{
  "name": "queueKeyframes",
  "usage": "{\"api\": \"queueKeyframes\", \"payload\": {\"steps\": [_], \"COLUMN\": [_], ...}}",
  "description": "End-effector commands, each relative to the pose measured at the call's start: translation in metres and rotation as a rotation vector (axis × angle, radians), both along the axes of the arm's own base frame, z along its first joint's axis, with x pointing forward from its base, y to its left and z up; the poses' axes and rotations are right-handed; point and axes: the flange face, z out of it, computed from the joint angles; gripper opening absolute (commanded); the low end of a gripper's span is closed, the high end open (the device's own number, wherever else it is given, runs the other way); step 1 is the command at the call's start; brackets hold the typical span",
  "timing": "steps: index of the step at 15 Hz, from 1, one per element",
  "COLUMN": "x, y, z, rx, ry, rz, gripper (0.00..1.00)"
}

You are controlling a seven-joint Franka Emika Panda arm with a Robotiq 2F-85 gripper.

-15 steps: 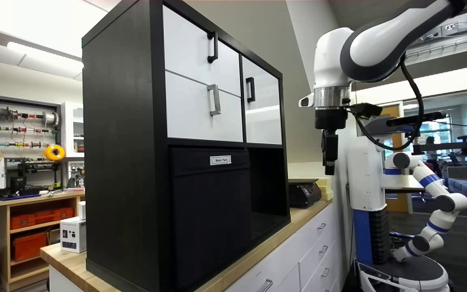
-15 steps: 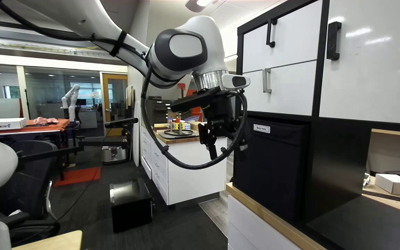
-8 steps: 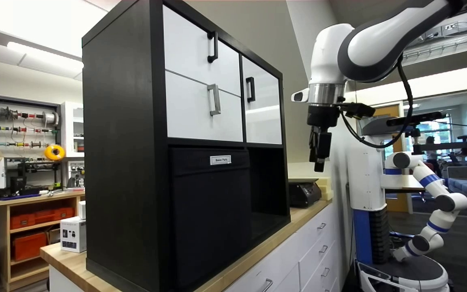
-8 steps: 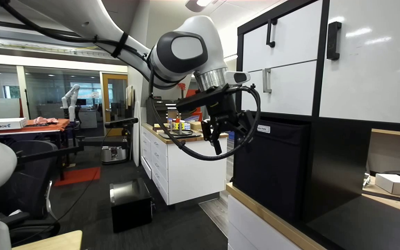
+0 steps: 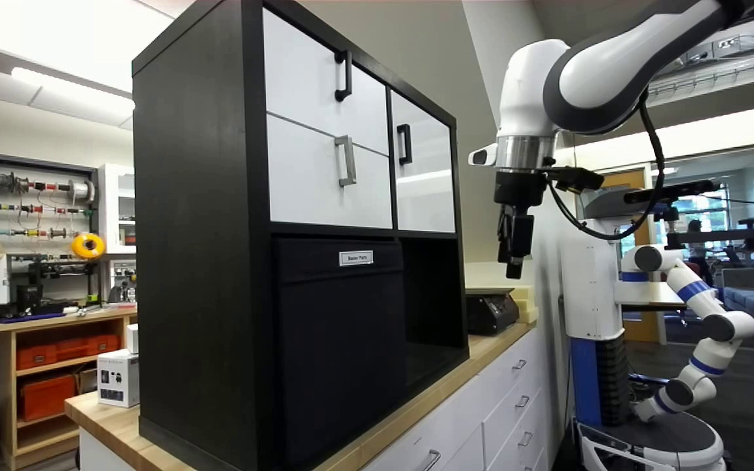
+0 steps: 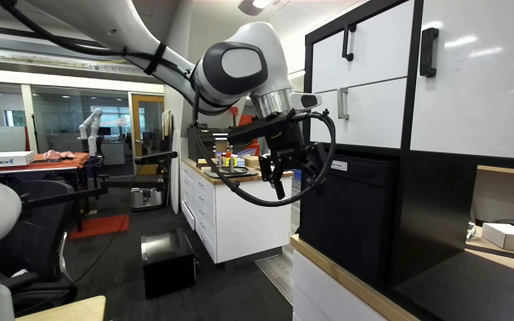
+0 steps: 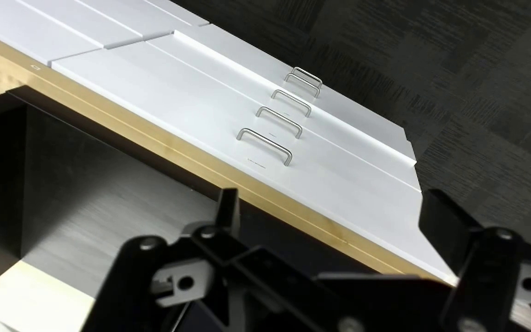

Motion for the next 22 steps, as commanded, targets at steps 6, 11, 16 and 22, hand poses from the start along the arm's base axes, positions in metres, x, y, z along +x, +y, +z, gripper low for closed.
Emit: {"api": "queueKeyframes", "payload": {"steps": [6,11,16,22], "x": [0.021,0.043,0.064,0.088], "y": [0.014,0.026,0.028,0.028], "z": [0.017,0.023,0.025,0.026], "rx": [-0.031,-0.06,-0.095,-0.133], "ry": [-0.063,-0.149,-0.247,-0.34], "rz": [0.08,0.19,0.291,0.383], "gripper": [1.0,1.0,1.0,1.0]}}
